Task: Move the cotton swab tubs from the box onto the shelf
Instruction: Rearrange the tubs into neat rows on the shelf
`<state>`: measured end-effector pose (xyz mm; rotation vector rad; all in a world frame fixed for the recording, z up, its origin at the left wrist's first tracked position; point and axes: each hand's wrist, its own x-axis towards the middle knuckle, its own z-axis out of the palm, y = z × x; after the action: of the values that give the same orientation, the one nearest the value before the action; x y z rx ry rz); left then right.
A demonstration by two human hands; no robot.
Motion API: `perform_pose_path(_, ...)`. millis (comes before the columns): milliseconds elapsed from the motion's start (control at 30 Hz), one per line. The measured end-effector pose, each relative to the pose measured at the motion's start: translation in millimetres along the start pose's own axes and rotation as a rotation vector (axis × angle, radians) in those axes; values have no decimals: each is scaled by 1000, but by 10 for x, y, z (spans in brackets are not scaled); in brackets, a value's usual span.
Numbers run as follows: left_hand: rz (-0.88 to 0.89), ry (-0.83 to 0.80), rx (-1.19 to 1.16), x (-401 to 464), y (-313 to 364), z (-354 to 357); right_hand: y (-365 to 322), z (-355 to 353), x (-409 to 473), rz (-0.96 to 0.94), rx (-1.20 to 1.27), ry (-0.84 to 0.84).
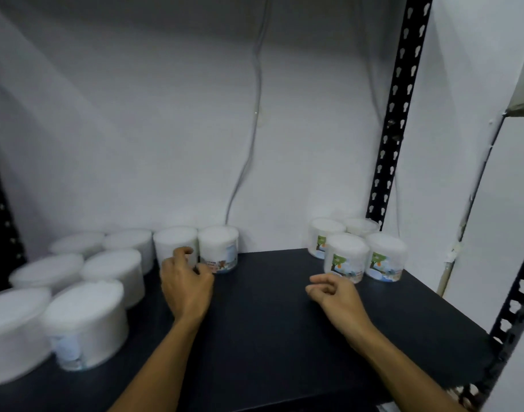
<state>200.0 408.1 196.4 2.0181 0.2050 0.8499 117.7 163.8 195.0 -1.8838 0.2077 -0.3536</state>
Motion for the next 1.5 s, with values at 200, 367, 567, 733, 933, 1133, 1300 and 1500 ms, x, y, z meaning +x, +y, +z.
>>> perform_pose_path(200, -325, -5, 69, 302, -191, 38, -225, 880, 405, -25, 104, -76)
perform_pose_path(367, -279, 10, 40, 484, -268, 163, -315, 1368, 751, -140, 118, -120)
perform_pose_path(567, -229, 75, -22, 619, -355, 246, -324, 1641, 1018, -294, 137, -194)
perform_pose_path(733, -242, -2, -92, 657, -399, 240, -241, 1570, 1162, -276, 76, -202)
perform_pose_path(933, -132, -274, -307, 693, -475, 263, -217, 1094, 1248, -135, 186, -258)
perform_pose_path(1133, -132, -98, -363, 687, -466, 283, -195, 1063, 1283, -128, 160, -153)
perform_pose_path(1300, -121, 31, -317, 631, -375, 191, -223, 1072, 1240, -170, 145, -170)
perform_pose_path(1500, -19, -282, -275, 584, -340, 263, -227, 1092, 1232, -190, 110, -189)
